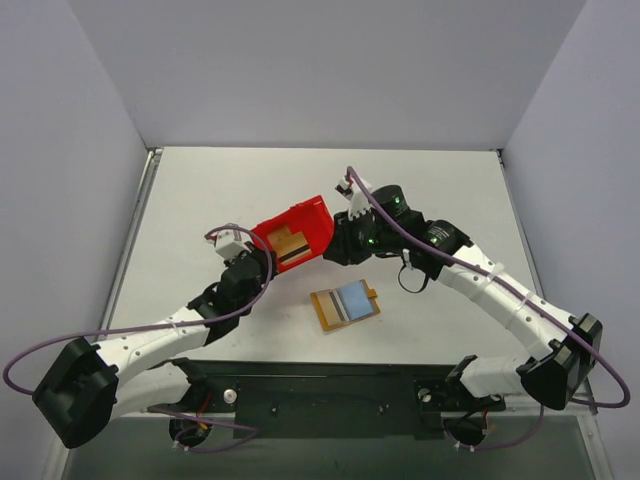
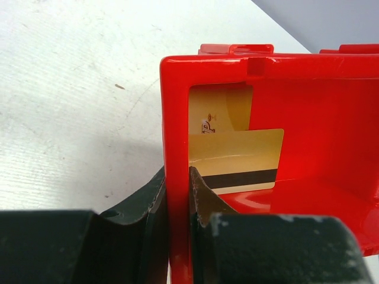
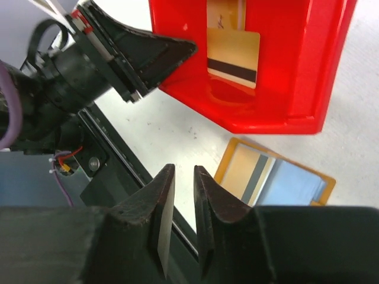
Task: Put the credit cards into the card holder
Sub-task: Pick up the storage box at the center of the board, then pick up the credit card from the storage box.
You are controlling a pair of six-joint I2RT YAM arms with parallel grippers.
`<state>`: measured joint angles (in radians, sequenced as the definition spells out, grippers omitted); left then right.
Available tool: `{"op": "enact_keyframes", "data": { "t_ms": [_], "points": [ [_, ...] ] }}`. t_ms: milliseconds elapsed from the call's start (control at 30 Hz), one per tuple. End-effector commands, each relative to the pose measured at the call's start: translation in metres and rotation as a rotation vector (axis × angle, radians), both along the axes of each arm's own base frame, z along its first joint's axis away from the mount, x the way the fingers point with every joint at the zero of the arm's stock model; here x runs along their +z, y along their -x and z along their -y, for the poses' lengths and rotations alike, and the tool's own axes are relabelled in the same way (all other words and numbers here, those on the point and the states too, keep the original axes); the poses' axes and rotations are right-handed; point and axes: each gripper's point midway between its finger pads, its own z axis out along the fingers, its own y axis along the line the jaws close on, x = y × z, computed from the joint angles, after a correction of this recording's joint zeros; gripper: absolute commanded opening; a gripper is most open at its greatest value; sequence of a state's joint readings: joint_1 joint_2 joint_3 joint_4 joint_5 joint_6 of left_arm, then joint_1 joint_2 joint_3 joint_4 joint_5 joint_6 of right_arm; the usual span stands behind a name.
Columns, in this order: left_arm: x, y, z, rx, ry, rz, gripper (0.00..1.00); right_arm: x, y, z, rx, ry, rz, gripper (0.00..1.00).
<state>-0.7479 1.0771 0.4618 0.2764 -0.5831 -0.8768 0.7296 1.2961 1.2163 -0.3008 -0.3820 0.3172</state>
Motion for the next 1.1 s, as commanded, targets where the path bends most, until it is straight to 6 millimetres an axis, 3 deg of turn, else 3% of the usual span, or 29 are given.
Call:
{"op": "enact_keyframes", "data": {
  "t_ms": [0, 167, 467, 833, 1067],
  "points": [
    [0.020, -0.004, 0.000, 0.049, 0.058, 0.061, 0.00, 0.004, -0.012, -0.012, 0.010, 0.022, 0.017, 0.20],
    [0.019, 0.002, 0.007, 0.015, 0.044, 0.065, 0.00, -0.008, -0.026, -0.028, 0.028, 0.046, -0.009, 0.26],
    [0.020, 0.011, 0.021, -0.017, 0.019, 0.059, 0.00, -0.049, -0.047, -0.047, 0.028, 0.122, -0.079, 0.36],
    [0.029, 0.013, 0.034, 0.005, -0.077, 0.068, 0.00, -0.072, -0.068, -0.030, -0.105, 0.304, -0.018, 0.45],
    [0.033, 0.013, 0.034, 0.011, -0.065, 0.074, 0.00, -0.086, -0.067, -0.029, -0.122, 0.336, -0.037, 0.48]
  ]
}}
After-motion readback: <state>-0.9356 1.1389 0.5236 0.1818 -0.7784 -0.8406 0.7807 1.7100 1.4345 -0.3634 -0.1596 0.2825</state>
